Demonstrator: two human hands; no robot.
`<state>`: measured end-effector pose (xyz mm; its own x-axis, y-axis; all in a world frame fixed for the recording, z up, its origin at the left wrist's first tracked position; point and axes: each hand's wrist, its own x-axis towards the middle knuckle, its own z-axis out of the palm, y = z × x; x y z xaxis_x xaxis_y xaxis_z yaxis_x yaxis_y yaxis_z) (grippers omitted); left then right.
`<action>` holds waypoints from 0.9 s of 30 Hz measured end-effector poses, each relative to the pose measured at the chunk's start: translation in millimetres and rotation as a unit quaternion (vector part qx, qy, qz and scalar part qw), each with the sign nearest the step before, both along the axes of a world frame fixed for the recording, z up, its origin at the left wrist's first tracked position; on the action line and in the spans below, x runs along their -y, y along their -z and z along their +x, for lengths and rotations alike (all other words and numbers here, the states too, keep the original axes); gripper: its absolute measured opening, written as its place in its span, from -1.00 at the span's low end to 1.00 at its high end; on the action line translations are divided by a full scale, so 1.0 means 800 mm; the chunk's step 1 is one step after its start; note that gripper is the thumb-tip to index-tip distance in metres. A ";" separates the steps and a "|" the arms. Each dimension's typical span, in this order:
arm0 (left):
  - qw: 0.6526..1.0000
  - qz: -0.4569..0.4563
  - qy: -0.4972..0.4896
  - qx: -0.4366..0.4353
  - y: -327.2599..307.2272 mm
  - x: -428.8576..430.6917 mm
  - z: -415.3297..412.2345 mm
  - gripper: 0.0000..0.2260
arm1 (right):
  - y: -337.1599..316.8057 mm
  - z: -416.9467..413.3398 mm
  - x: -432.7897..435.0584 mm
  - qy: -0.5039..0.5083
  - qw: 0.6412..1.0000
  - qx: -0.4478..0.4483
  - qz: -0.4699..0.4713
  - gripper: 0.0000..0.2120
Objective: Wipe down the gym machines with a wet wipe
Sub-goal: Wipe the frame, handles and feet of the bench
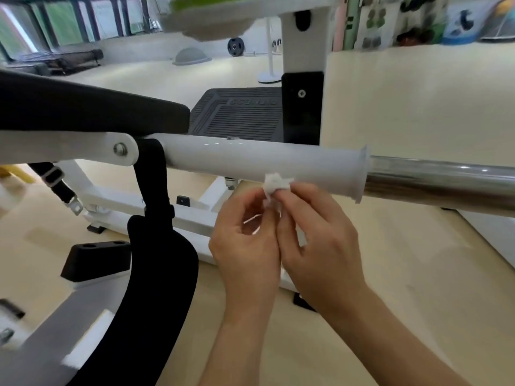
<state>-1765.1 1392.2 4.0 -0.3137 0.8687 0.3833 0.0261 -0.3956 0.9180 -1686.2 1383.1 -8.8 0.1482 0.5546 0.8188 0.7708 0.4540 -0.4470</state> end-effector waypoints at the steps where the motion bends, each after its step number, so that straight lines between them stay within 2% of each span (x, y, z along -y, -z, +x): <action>1: 0.999 0.035 -0.009 -0.039 -0.007 -0.007 -0.003 -0.77 | -0.004 0.002 -0.002 0.035 0.998 0.044 0.013 -0.75; 4: 0.971 0.111 -0.021 -0.209 -0.021 -0.030 -0.004 -0.86 | -0.008 0.016 -0.010 0.148 0.977 0.155 0.015 -0.78; 6: 0.954 0.125 -0.020 -0.273 -0.020 -0.039 -0.002 -0.88 | -0.012 0.024 -0.012 0.188 0.966 0.178 0.008 -0.82; 8: 0.963 0.096 -0.026 -0.250 -0.015 -0.046 -0.009 -0.86 | -0.017 0.019 -0.015 0.190 0.962 0.194 0.007 -0.83; 11: 0.983 0.001 -0.039 -0.179 -0.003 -0.058 -0.033 -0.75 | -0.009 -0.005 -0.035 0.152 0.954 0.259 -0.008 -0.79; 14: 0.986 -0.066 -0.039 -0.149 0.005 -0.064 -0.049 -0.77 | 0.002 -0.023 -0.054 0.149 0.942 0.302 -0.017 -0.77; 17: 0.990 -0.052 -0.044 -0.127 0.005 -0.069 -0.048 -0.85 | 0.000 -0.017 -0.055 0.162 0.938 0.306 -0.013 -0.84; 22: 0.984 -0.003 -0.055 -0.170 0.004 -0.051 -0.020 -0.89 | -0.002 0.009 -0.037 0.174 0.934 0.311 -0.019 -0.84; 25: 0.979 0.039 -0.048 -0.197 -0.013 -0.048 -0.020 -0.88 | -0.012 0.014 -0.035 0.134 0.957 0.256 -0.027 -0.90; 27: 0.968 0.044 -0.020 -0.244 -0.033 -0.046 -0.019 -0.87 | -0.024 0.016 -0.029 0.082 0.980 0.173 -0.050 -0.90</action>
<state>-1780.5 1429.3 30.5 -0.1092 0.8170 0.5661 0.4661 -0.4610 0.7552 -1673.0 1406.5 10.5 -0.0343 0.6266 0.7786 0.9431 0.2782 -0.1823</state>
